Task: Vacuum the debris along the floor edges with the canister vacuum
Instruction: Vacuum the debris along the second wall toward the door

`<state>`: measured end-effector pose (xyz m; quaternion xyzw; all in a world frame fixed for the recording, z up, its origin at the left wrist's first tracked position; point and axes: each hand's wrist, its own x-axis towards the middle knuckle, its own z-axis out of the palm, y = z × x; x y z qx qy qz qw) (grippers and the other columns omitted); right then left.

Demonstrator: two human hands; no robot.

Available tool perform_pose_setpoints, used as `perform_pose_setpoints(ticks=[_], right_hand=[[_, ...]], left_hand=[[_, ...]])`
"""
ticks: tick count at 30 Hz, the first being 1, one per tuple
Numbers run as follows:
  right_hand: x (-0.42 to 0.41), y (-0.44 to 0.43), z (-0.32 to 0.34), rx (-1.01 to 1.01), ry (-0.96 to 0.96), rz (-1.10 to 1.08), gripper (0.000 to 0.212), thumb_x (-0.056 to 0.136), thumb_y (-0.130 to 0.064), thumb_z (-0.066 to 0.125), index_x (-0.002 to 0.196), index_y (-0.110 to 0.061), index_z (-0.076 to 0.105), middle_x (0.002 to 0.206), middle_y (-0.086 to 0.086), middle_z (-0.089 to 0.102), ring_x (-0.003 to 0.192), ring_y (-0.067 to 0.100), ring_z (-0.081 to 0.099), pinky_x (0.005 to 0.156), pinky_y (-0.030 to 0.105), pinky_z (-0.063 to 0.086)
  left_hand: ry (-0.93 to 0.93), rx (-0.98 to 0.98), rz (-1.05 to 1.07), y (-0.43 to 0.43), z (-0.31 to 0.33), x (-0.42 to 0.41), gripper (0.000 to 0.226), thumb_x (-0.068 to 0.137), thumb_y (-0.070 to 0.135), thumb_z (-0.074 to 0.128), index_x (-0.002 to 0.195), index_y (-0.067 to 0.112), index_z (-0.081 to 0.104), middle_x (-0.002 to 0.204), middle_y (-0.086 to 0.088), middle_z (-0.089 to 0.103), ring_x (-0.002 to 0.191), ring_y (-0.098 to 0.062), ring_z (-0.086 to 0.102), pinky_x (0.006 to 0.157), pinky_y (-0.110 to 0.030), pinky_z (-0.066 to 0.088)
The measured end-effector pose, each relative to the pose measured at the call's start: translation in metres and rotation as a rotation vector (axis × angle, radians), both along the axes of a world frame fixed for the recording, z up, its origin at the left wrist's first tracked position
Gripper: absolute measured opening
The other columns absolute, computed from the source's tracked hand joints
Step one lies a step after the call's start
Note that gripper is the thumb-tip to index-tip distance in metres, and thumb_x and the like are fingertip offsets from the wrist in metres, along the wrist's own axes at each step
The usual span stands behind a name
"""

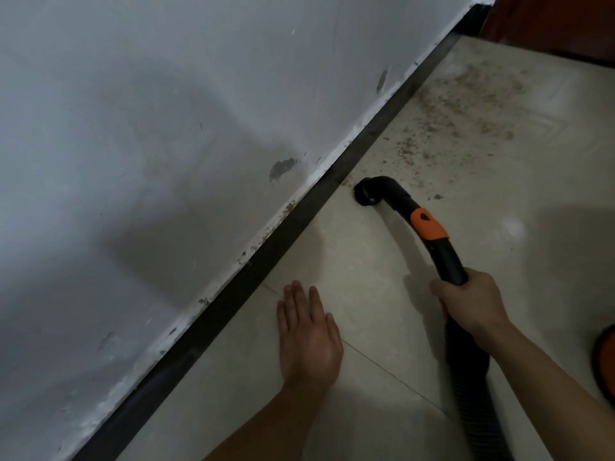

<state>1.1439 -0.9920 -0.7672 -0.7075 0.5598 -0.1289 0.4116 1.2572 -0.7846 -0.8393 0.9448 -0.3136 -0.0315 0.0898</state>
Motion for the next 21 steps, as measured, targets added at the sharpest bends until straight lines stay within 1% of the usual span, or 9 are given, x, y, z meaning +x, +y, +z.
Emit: perform_pose_setpoints(ticks=[2,3,8,12,14,16,18,21], right_hand=[[0.014,-0.008,0.001,-0.006,-0.015,-0.032,0.011,0.076,-0.018,0.074,0.082,-0.013,0.064,0.059,0.007,0.064,0.046,0.019,0.060,0.044,0.023,0.042],[0.022,-0.012,0.000,-0.010,-0.018,-0.031,0.013,0.076,-0.018,0.073,0.084,-0.013,0.064,0.061,0.008,0.064,0.048,0.021,0.061,0.045,0.023,0.042],[0.062,-0.028,-0.003,0.045,-0.060,-0.035,0.017,0.076,-0.019,0.074,0.088,-0.012,0.064,0.063,0.006,0.063,0.049,0.019,0.059,0.045,0.023,0.041],[0.071,-0.029,-0.004,0.065,-0.062,-0.050,0.017,0.074,-0.018,0.074,0.086,-0.011,0.064,0.061,0.004,0.061,0.044,0.016,0.056,0.039,0.019,0.038],[0.066,-0.021,-0.004,0.076,-0.052,-0.009,0.014,0.075,-0.015,0.073,0.084,-0.010,0.064,0.059,0.004,0.060,0.037,0.011,0.054,0.033,0.017,0.036],[0.054,-0.008,-0.002,0.072,-0.025,0.044,0.013,0.076,-0.015,0.073,0.083,-0.009,0.063,0.058,0.004,0.060,0.031,0.005,0.050,0.030,0.015,0.033],[0.037,0.005,0.001,0.039,0.038,0.129,0.013,0.075,-0.018,0.073,0.081,-0.013,0.063,0.058,0.003,0.061,0.035,0.006,0.053,0.033,0.015,0.035],[0.001,0.023,0.008,0.025,0.118,0.224,0.014,0.074,-0.021,0.073,0.083,-0.016,0.063,0.066,0.004,0.064,0.052,0.019,0.063,0.047,0.022,0.044]], left_hand=[[-0.009,0.004,0.005,0.001,-0.001,0.000,0.058,0.095,0.033,0.025,0.143,0.005,0.042,0.152,-0.023,0.031,0.143,-0.035,0.027,0.117,-0.048,0.024],[-0.005,0.008,0.008,0.001,-0.001,0.000,0.058,0.095,0.033,0.024,0.144,0.006,0.041,0.153,-0.022,0.030,0.143,-0.035,0.026,0.117,-0.047,0.023],[0.007,0.002,0.008,-0.001,0.000,0.001,0.060,0.095,0.035,0.023,0.142,0.005,0.044,0.152,-0.022,0.032,0.143,-0.035,0.027,0.116,-0.048,0.025],[0.015,0.000,0.005,0.000,-0.003,0.002,0.059,0.095,0.035,0.023,0.143,0.006,0.042,0.153,-0.022,0.031,0.144,-0.035,0.026,0.117,-0.048,0.023],[0.018,0.010,0.006,0.001,-0.002,0.001,0.060,0.096,0.035,0.022,0.145,0.007,0.039,0.154,-0.022,0.029,0.144,-0.034,0.024,0.117,-0.047,0.021],[0.025,0.009,0.007,0.001,0.000,0.002,0.060,0.095,0.035,0.021,0.144,0.006,0.042,0.153,-0.022,0.031,0.143,-0.034,0.027,0.117,-0.048,0.023],[0.016,0.010,0.003,0.002,0.001,0.003,0.061,0.095,0.035,0.020,0.144,0.007,0.041,0.153,-0.022,0.030,0.143,-0.034,0.026,0.117,-0.047,0.021],[0.031,0.027,-0.003,0.003,-0.002,0.006,0.060,0.097,0.036,0.018,0.149,0.009,0.029,0.157,-0.020,0.019,0.147,-0.032,0.015,0.120,-0.045,0.011]])
